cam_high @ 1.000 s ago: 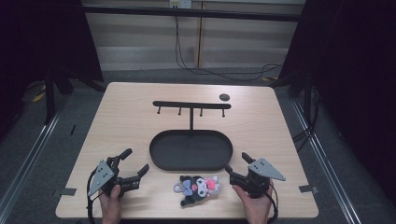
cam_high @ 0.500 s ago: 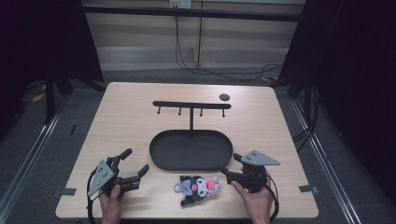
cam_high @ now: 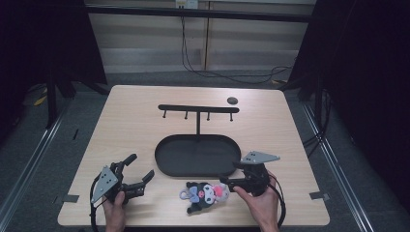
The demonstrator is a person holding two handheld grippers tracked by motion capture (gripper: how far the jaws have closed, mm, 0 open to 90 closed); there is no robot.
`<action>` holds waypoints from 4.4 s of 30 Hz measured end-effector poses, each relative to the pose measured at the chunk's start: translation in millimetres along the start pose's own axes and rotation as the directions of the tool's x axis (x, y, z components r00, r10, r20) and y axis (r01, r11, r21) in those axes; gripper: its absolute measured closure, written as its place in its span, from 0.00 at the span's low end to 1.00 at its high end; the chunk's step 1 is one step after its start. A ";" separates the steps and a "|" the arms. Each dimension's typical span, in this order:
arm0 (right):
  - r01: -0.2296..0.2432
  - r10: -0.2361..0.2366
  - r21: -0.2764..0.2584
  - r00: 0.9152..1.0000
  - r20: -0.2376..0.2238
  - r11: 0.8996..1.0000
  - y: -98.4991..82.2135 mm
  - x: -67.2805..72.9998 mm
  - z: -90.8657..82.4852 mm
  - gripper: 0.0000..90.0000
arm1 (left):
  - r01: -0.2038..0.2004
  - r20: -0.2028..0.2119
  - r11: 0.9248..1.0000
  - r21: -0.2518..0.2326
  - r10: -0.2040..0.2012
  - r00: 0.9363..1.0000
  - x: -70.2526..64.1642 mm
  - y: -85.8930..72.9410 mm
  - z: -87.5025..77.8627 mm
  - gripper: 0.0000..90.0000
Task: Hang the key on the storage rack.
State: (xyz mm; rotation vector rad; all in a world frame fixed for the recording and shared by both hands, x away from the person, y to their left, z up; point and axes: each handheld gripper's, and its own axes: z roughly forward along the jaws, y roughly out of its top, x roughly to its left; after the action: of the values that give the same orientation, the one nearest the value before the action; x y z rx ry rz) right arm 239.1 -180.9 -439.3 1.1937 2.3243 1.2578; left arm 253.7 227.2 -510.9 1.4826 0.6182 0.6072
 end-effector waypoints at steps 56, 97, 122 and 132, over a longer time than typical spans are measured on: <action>0.516 -0.302 0.574 0.850 -0.431 0.636 62.4 90.5 121.0 0.79 | 0.003 0.000 1.000 0.000 -0.003 1.000 -0.2 -0.1 -0.1 0.17; 0.633 -0.399 0.632 0.774 -0.492 0.448 62.3 92.6 132.7 0.95 | 0.000 0.005 1.000 0.002 0.000 1.000 -0.1 0.0 -0.5 0.17; 0.648 -0.414 0.641 0.759 -0.502 0.411 55.7 94.9 141.2 0.96 | 0.003 0.006 1.000 0.002 -0.003 1.000 -0.1 0.0 -0.5 0.17; 0.639 -0.377 0.662 0.768 -0.518 0.392 57.2 87.9 138.4 0.97 | 0.003 0.007 1.000 0.002 -0.003 1.000 -0.1 0.0 -0.5 0.17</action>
State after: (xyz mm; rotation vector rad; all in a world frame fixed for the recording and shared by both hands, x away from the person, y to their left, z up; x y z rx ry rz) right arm 289.6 -16.5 -463.5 0.2734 3.2672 0.0400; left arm 253.3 227.5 -510.9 1.4845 0.6158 0.5994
